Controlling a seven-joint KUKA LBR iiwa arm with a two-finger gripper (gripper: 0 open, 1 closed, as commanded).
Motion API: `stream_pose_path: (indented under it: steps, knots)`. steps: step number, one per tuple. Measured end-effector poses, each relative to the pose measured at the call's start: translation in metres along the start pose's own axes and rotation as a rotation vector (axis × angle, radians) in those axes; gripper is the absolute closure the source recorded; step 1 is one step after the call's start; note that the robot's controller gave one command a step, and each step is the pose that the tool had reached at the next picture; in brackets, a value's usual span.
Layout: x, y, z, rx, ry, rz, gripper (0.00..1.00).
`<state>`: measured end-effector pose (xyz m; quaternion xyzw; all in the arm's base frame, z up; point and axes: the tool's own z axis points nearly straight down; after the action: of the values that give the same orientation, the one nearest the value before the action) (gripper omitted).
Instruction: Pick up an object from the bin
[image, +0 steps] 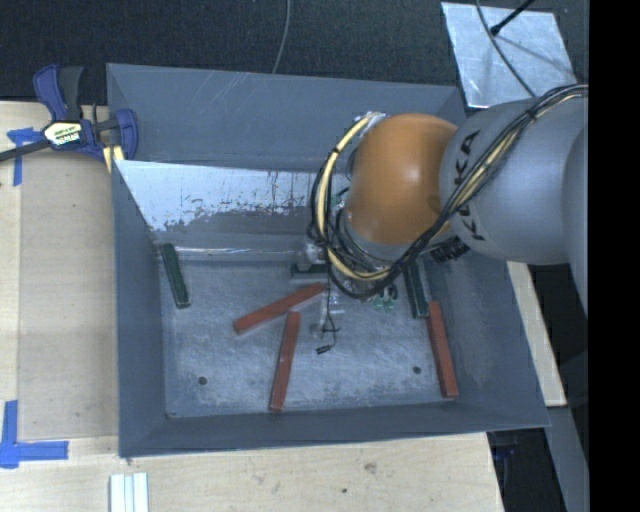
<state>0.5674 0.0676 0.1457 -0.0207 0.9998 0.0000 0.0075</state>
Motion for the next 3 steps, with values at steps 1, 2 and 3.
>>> stream_pose_path:
  steps: [1, 2, 3]
  knots:
    - [0.002, 0.007, 0.038, -0.005, 0.009, -0.156, 0.00]
    - [-0.001, 0.031, 0.065, -0.004, 0.017, -0.281, 0.00]
    - [-0.055, 0.039, 0.074, -0.004, 0.008, -0.179, 1.00]
